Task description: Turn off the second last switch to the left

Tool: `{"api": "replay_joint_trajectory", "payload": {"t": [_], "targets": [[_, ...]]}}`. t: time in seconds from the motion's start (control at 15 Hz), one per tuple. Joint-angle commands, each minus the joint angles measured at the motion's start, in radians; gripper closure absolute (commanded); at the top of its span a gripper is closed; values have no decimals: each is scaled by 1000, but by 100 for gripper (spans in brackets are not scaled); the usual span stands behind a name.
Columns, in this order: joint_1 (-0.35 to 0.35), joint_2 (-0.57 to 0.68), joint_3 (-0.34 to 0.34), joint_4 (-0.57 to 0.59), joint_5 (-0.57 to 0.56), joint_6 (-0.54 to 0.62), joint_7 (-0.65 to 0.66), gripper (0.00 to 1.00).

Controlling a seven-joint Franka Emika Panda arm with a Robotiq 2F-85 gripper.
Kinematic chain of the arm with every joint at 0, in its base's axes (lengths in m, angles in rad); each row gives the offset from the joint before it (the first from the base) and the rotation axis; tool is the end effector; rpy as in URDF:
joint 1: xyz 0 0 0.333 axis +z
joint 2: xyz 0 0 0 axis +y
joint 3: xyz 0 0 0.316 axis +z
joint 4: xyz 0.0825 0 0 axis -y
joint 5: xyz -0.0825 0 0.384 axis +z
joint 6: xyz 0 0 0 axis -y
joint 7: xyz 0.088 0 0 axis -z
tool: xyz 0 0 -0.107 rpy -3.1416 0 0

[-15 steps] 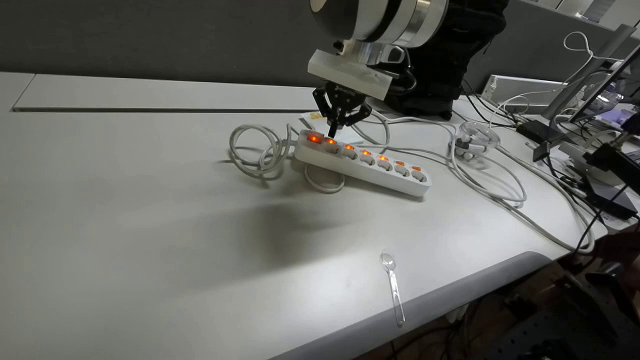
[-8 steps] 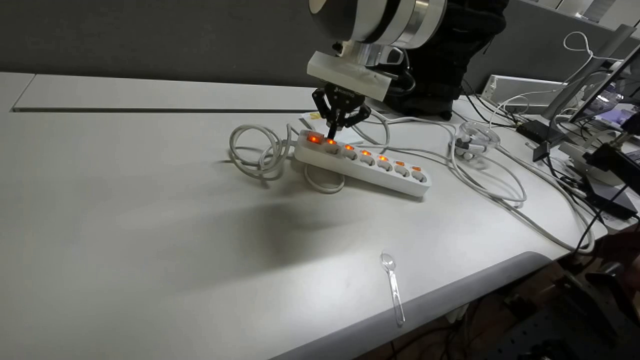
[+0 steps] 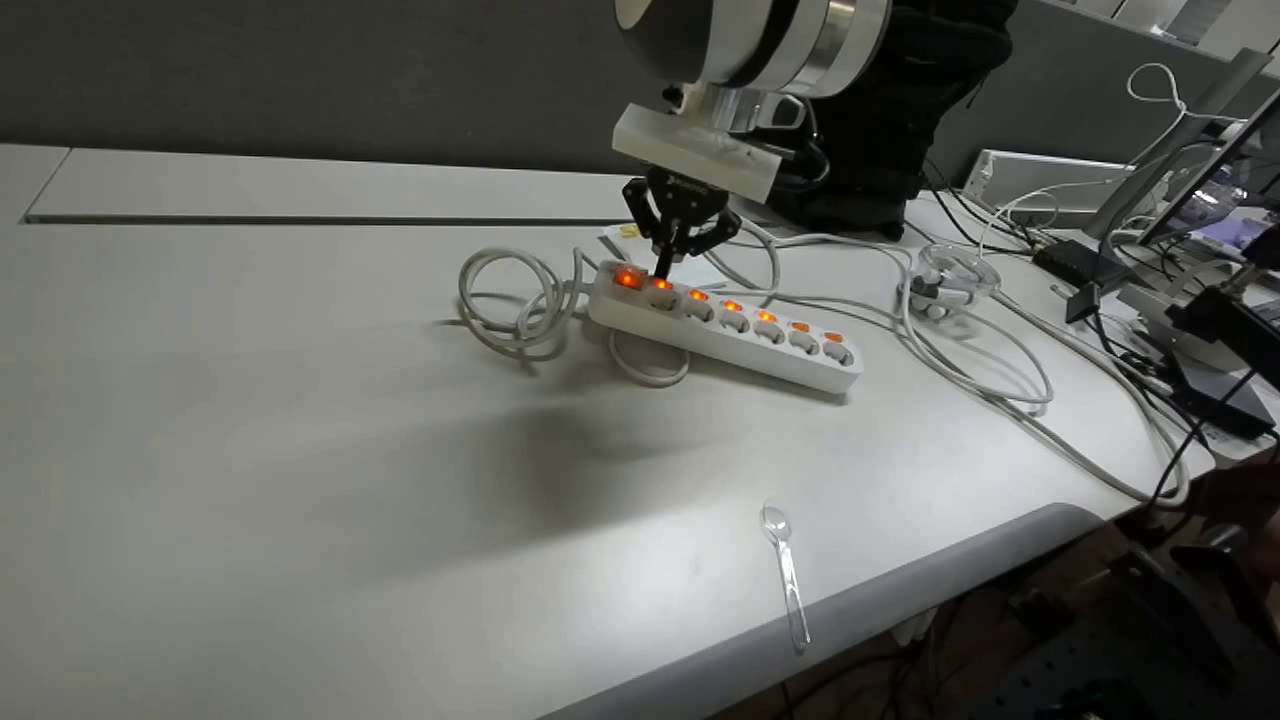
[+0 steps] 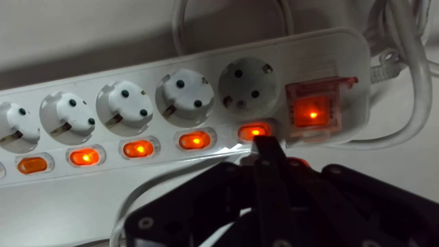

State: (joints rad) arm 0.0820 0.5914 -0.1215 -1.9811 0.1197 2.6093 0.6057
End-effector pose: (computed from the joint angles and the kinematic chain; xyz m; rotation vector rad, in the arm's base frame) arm 0.6130 -0.0253 0.1692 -2.9291 1.1112 -0.0675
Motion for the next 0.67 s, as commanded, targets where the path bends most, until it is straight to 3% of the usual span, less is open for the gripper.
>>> {"api": "replay_joint_trajectory", "payload": {"t": [0.0,0.6], "targets": [[46,23,-31,3,-26,5,35,100],[125,38,-94,-17,-91,16,96,100]]}}
